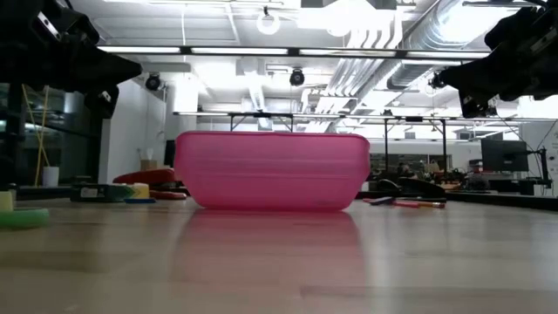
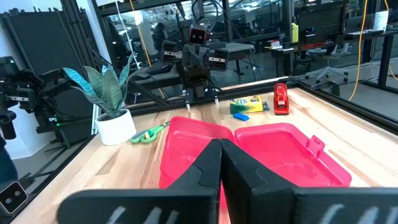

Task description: Pack school essentials

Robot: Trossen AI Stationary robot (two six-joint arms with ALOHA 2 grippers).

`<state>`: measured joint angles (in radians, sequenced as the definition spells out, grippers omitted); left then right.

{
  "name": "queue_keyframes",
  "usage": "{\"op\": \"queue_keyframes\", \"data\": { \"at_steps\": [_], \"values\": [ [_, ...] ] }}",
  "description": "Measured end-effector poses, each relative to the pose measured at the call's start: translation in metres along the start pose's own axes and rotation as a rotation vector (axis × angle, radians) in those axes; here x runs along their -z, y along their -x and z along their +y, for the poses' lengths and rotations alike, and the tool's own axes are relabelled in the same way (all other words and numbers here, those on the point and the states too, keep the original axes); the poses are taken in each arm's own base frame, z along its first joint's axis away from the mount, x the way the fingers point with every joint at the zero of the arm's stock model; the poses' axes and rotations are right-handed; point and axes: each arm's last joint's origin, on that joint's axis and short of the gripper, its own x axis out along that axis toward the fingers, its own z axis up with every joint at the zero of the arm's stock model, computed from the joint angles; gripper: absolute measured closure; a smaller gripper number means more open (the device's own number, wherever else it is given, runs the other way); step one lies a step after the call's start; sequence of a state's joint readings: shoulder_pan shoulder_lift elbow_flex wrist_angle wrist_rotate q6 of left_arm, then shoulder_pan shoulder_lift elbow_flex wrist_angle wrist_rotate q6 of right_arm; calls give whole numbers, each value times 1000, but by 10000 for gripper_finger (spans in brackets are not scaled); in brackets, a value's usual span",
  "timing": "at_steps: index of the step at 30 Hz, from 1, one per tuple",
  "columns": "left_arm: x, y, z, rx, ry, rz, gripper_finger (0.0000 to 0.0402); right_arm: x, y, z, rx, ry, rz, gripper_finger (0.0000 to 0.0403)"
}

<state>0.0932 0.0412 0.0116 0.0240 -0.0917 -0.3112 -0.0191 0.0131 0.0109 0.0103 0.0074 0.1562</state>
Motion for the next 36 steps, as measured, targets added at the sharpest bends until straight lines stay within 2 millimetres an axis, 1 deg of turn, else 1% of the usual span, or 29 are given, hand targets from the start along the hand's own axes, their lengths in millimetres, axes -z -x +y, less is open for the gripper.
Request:
{"op": "queue_keyframes", "data": {
  "at_steps": [30, 33, 36],
  "values": [
    [0, 0, 0, 0, 0, 0, 401, -1, 0, 0, -1, 0, -9, 403],
    [0, 0, 0, 0, 0, 0, 402, -9, 0, 1, 7, -3, -99, 403],
    [0, 0, 0, 0, 0, 0, 402, -27, 4, 2, 21, -39, -298, 403]
  ]
}}
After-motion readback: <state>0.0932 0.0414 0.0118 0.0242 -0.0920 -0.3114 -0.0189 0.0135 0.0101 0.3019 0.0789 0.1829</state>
